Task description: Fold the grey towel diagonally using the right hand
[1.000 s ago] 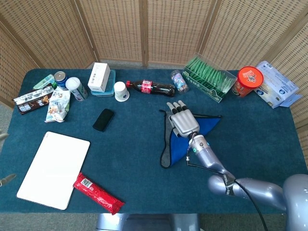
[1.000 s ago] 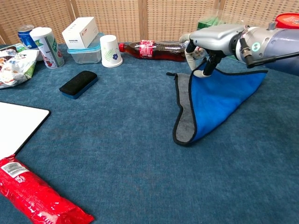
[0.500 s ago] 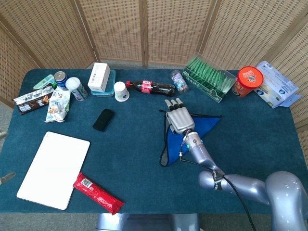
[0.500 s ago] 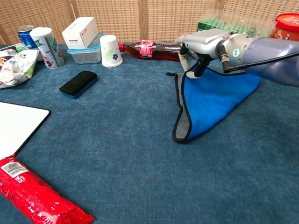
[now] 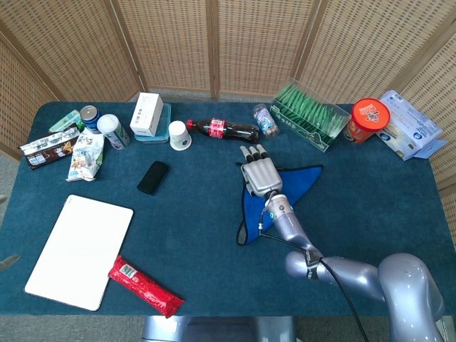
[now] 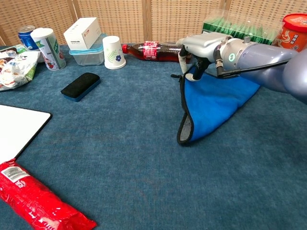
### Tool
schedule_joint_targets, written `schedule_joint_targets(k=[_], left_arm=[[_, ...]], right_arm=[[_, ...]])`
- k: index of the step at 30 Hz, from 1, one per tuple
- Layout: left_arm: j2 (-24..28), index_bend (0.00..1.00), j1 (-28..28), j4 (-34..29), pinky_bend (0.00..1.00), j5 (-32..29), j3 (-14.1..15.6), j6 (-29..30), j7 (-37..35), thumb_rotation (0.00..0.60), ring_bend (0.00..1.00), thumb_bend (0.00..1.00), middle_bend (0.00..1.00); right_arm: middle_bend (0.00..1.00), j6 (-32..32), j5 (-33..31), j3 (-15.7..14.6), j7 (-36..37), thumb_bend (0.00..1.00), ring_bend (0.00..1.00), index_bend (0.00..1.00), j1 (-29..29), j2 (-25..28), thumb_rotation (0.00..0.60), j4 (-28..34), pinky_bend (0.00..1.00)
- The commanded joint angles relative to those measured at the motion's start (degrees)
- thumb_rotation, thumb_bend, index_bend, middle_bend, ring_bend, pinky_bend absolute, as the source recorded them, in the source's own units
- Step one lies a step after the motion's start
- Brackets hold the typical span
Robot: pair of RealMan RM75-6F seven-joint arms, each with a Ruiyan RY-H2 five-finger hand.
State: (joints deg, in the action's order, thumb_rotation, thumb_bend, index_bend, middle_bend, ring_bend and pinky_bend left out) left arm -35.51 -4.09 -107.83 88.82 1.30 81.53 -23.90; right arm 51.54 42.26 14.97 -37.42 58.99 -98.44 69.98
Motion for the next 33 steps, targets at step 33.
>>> schedule_joint_targets(k=[33], left_arm=[[0.0, 0.11, 0.2, -0.3, 0.00, 2.3, 0.5, 0.7, 0.3, 0.600, 0.00, 0.11, 0.00]], right_arm=[[0.00, 19.5, 27.6, -5.4, 27.2, 0.00, 0.00, 0.00, -19.0, 17.8, 0.600, 18.4, 0.09]])
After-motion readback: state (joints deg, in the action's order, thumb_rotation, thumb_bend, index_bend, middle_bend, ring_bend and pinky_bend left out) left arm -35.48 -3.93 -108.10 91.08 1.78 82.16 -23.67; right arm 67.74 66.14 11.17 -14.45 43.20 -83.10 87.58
